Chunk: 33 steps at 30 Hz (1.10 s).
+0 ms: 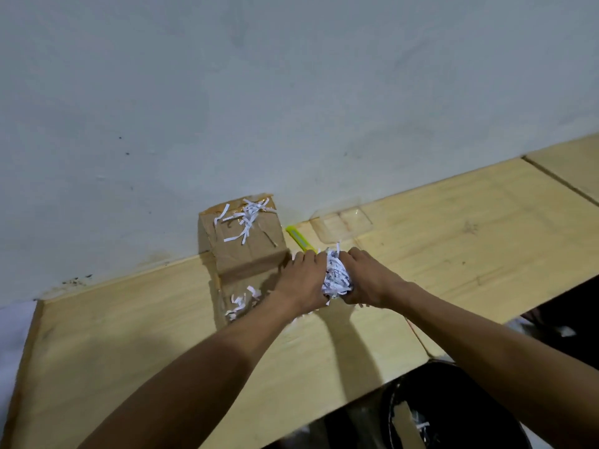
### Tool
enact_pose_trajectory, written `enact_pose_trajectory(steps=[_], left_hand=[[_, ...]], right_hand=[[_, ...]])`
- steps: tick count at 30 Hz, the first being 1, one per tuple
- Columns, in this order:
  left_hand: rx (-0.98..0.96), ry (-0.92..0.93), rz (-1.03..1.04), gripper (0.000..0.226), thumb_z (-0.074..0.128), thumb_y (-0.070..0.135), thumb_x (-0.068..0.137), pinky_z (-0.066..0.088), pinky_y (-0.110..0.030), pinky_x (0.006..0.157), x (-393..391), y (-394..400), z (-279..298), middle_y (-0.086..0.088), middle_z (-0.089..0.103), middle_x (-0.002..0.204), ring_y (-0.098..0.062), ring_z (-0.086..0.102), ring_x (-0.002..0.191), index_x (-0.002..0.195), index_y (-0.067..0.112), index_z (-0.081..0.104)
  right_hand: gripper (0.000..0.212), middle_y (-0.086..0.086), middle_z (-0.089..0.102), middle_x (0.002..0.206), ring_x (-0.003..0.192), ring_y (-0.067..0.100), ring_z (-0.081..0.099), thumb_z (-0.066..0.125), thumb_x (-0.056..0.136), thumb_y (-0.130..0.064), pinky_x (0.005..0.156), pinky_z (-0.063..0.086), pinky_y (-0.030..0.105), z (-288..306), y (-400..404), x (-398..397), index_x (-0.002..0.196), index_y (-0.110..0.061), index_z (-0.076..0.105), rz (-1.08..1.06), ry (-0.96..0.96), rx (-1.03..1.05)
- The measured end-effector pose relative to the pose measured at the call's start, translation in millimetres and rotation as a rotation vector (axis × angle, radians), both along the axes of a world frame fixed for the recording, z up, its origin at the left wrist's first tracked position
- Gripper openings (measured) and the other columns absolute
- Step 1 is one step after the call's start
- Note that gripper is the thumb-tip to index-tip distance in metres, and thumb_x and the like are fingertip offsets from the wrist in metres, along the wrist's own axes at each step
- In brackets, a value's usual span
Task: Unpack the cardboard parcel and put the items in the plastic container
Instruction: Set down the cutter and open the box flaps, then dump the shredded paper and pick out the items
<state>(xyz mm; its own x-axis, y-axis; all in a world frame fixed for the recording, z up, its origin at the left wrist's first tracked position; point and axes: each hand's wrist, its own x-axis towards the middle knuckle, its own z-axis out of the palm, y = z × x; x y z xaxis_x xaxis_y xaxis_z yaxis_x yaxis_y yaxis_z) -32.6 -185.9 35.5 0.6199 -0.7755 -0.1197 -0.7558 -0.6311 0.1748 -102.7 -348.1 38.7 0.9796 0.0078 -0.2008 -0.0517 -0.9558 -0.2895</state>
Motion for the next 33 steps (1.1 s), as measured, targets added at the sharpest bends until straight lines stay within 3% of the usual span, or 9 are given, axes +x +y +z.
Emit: enact_pose_trajectory(steps=[8,13,22,27,33], left_hand=[[0.061,0.124,0.022,0.078,0.069,0.041,0.077,0.039,-0.042,0.089,-42,-84,-48,-0.013,0.046,0.126,-0.033,0.043,0.114,0.137,0.008,0.033],[0.119,0.123,0.065,0.079,0.071,0.041,0.077,0.039,-0.041,0.092,-42,-108,-73,-0.013,0.047,0.125,-0.032,0.045,0.112,0.136,0.008,0.033],[0.122,0.129,0.166,0.100,0.071,0.044,0.079,0.034,-0.041,0.104,-20,-126,-89,-0.016,0.037,0.139,-0.033,0.038,0.123,0.150,0.007,0.012],[0.091,0.157,0.176,0.109,0.069,0.048,0.080,0.028,-0.044,0.111,-25,-120,-92,-0.014,0.024,0.152,-0.033,0.027,0.137,0.153,0.010,-0.003],[0.014,0.240,0.148,0.118,0.066,0.060,0.077,0.015,-0.048,0.119,-35,-104,-90,-0.009,0.001,0.162,-0.030,0.003,0.149,0.152,0.017,-0.014]], right_hand=[[0.061,0.013,0.050,0.106,0.095,0.029,0.047,0.075,0.070,-0.028,0.073,0.033,0.031,-50,-80,-36,0.121,-0.008,0.049,-0.008,0.099,0.019],[0.075,0.010,0.051,0.107,0.095,0.028,0.048,0.079,0.067,-0.047,0.080,0.045,0.038,-91,-108,-27,0.124,-0.010,0.048,0.035,0.134,0.062],[0.069,0.014,0.049,0.110,0.097,0.033,0.047,0.073,0.076,-0.039,0.079,0.047,0.044,-100,-129,10,0.133,-0.011,0.044,0.111,0.096,0.013],[0.092,0.015,0.043,0.135,0.116,0.036,0.044,0.075,0.077,-0.044,0.090,0.044,0.043,-100,-132,3,0.149,-0.009,0.029,0.127,0.109,-0.032],[0.114,0.013,0.018,0.160,0.146,0.032,0.018,0.072,0.075,-0.059,0.115,0.023,0.045,-95,-130,-17,0.156,-0.014,0.007,0.120,0.057,-0.053]])
